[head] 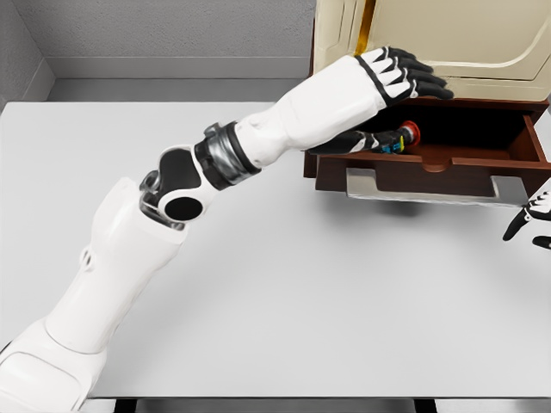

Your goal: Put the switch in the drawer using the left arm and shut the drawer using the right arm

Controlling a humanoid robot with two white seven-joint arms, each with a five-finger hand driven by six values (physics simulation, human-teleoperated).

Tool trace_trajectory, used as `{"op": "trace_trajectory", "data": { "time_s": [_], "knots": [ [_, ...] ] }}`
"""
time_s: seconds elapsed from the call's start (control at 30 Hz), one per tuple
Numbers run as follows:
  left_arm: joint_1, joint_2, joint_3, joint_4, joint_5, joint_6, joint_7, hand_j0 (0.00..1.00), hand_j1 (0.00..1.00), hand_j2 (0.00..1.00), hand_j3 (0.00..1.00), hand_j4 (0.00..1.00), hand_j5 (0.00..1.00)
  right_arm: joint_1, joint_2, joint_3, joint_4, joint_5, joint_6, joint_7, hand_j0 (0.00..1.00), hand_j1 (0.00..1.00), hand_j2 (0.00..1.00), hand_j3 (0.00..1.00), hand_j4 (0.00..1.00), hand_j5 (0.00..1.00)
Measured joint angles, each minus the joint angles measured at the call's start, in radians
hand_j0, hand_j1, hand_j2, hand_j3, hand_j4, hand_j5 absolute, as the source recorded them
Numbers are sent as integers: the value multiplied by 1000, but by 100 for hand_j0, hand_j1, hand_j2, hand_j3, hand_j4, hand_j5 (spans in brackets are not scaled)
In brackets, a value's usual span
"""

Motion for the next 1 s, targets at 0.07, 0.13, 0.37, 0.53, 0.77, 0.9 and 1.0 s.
{"op": "trace_trajectory", "data": {
  "time_s": [0.07, 0.13, 0.37, 0.53, 0.77, 0.9, 1.0],
  "knots": [
    [38, 96, 54, -44, 45, -24, 2, 87, 87, 87, 87, 87, 87, -3, -2, 0, 0, -1, 0, 0, 56, 56, 56, 56, 56, 56],
    [118, 200, 165, -67, 106, -37, 3, 89, 89, 89, 89, 89, 89, -6, -8, 0, 0, -9, 0, 0, 56, 56, 56, 56, 56, 56],
    [380, 633, 389, -47, 282, -48, 2, 100, 100, 100, 100, 100, 100, 2, -15, 3, 2, -25, 2, 0, 57, 57, 57, 57, 57, 57],
    [468, 769, 403, 115, 295, -49, -5, 100, 100, 100, 100, 100, 100, -8, -14, 8, 8, -25, 1, 0, 56, 56, 56, 56, 56, 56],
    [466, 767, 413, 176, 300, -49, -29, 100, 100, 100, 100, 100, 100, -14, -14, 12, 21, -23, 0, 0, 56, 56, 56, 56, 56, 56],
    [466, 752, 414, 180, 300, -49, -32, 100, 100, 100, 100, 100, 100, -18, -16, 13, 27, -23, 0, 0, 56, 56, 56, 56, 56, 56],
    [466, 748, 415, 181, 301, -49, -32, 100, 100, 100, 100, 100, 100, -23, -18, 14, 37, -22, 0, 0, 56, 56, 56, 56, 56, 56]
  ]
}}
